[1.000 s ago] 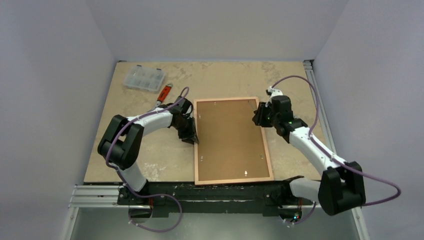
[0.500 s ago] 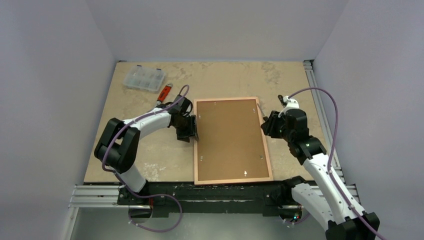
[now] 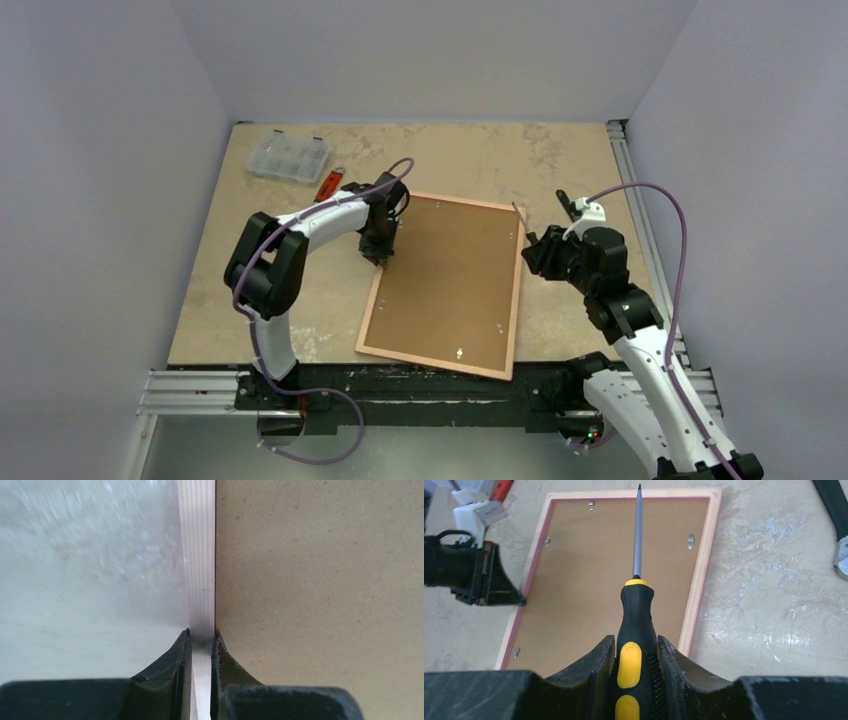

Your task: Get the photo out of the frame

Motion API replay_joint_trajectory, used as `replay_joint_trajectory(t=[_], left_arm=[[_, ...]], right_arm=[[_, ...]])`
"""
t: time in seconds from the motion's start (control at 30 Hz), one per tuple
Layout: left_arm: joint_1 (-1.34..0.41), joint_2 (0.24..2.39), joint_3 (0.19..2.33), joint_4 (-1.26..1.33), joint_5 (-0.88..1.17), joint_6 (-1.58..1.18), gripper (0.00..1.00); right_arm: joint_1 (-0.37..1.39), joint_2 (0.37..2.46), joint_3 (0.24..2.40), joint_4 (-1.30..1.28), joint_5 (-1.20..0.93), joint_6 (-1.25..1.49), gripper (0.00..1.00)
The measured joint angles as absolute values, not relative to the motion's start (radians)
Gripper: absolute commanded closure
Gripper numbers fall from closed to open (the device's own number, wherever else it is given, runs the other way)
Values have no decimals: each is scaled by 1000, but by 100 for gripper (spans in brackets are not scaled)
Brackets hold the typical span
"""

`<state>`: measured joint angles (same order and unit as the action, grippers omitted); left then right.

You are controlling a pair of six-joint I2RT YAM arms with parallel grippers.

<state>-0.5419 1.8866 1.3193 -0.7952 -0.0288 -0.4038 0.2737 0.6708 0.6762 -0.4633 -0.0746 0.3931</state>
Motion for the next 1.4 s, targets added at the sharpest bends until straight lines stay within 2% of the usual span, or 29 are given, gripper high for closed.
replay_joint_trajectory(t=[0.23, 0.27, 0.37, 0.43, 0.6, 0.67, 0.83, 1.03, 1.17, 1.4], left_arm=[[-542, 1949, 1423, -803, -199, -163, 99], [-540, 1961, 1446, -813, -217, -147, 95], [-539, 2001, 1541, -850, -253, -117, 74], [-538, 2008, 1580, -858, -273, -113, 64], [-537, 1970, 1602, -894, -323, -177, 53], [-535, 1932, 1586, -913, -326, -222, 52], [-522, 1706, 1450, -975, -292, -389, 55], [-517, 1293, 1121, -982, -141, -719, 57], [-517, 1124, 878, -969, 2, -965, 53], [-517, 984, 567, -852, 214, -1345, 38]], right_arm=[[274, 658, 662, -458, -106, 393, 100], [274, 659, 659, -458, -108, 393, 100], [274, 659, 655, -457, -119, 393, 100], [274, 658, 654, -456, -124, 393, 100], [274, 656, 650, -456, -125, 393, 100], [274, 652, 647, -456, -126, 393, 100], [274, 653, 646, -456, -130, 392, 100], [274, 658, 643, -443, -140, 392, 100], [274, 676, 640, -435, -151, 388, 100], [274, 685, 635, -429, -165, 382, 100]])
